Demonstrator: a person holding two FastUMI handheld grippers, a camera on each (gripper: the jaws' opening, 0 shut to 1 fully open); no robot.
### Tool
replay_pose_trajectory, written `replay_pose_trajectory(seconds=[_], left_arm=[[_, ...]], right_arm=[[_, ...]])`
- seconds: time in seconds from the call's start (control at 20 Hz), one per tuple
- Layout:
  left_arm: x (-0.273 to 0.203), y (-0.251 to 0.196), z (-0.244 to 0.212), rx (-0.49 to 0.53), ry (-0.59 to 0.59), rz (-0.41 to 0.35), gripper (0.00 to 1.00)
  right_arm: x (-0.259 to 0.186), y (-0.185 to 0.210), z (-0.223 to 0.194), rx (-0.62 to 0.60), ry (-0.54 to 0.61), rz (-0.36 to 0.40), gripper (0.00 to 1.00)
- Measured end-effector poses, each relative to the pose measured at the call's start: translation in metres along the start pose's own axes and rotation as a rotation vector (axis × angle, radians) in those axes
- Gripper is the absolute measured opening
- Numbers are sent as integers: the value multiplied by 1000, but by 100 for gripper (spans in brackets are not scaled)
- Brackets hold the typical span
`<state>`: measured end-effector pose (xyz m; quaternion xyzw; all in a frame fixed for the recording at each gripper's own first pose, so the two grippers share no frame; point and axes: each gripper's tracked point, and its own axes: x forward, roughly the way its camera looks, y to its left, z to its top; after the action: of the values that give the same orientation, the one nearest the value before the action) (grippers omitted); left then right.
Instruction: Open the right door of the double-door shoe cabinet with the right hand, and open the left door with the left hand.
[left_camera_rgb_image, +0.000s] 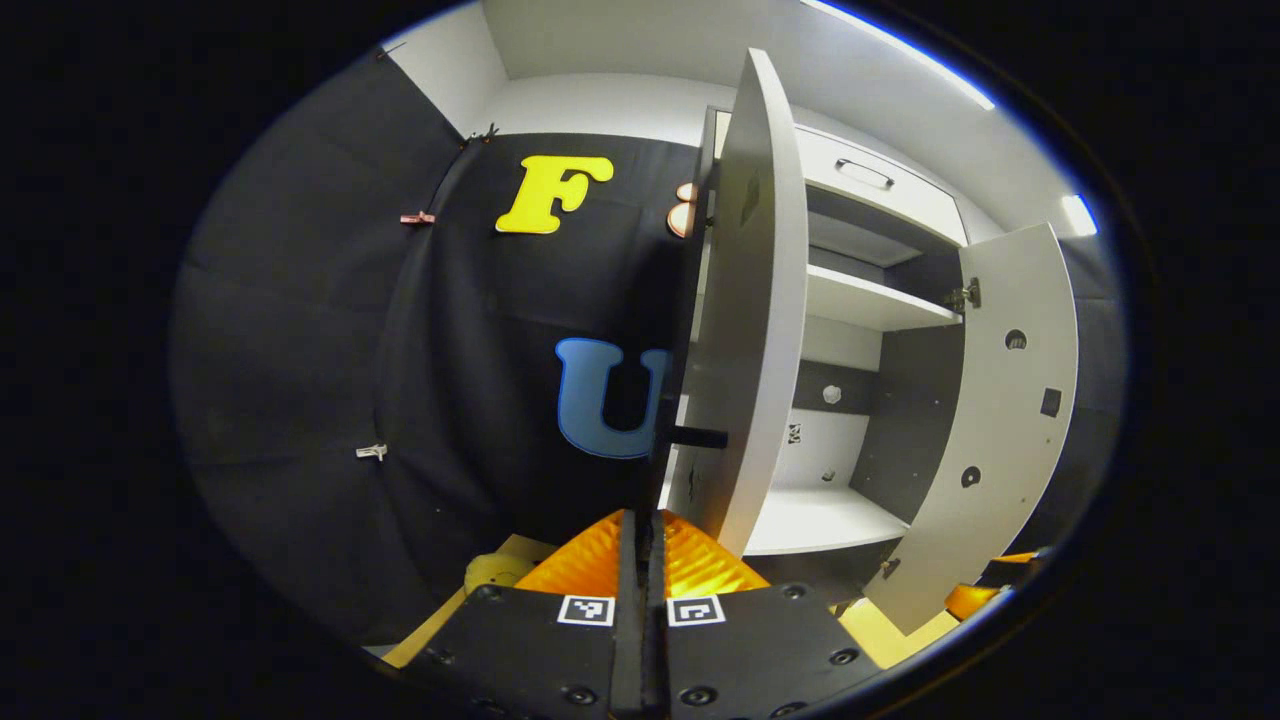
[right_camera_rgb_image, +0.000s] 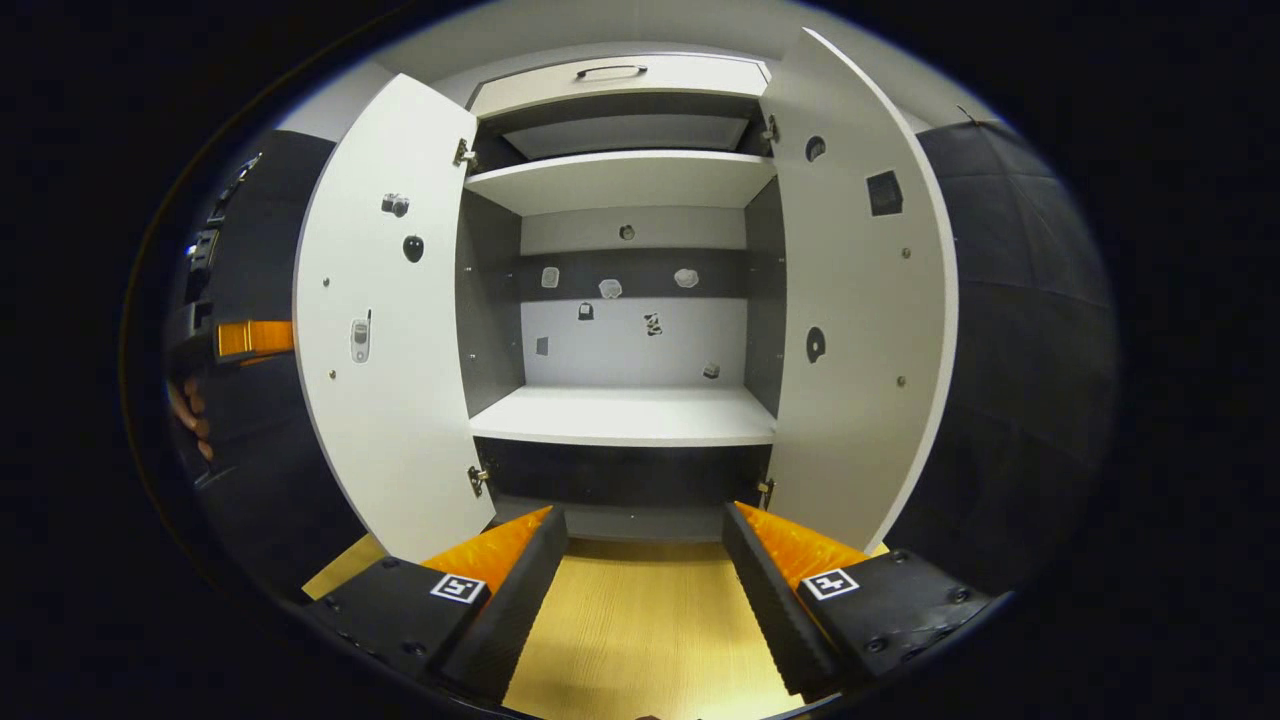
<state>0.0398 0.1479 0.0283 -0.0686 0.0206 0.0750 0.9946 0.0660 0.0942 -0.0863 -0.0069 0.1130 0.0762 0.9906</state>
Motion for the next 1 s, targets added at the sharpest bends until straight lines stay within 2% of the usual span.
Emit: replay_pose_trajectory(seconds=[0.3,0.4,0.55,0.8,0.9,0.95,1.0], left_arm=[[-51,-10,-7,77,22,91,5],[-67,-28,-10,86,15,114,5],[-83,-71,-16,45,8,96,3],[-103,-125,-25,69,-3,81,17],[-105,-149,-29,72,-13,48,22],[-103,-161,-35,73,-6,36,30],[-101,-168,-42,75,2,29,43]], right_arm=[[-17,-35,8,34,-13,39,99],[-25,-45,11,37,-16,64,98],[-35,-58,21,28,-43,95,99],[-51,-78,47,44,-111,112,99],[-55,-85,53,57,-128,109,99],[-57,-88,56,64,-137,107,99],[-58,-90,58,68,-148,102,99]])
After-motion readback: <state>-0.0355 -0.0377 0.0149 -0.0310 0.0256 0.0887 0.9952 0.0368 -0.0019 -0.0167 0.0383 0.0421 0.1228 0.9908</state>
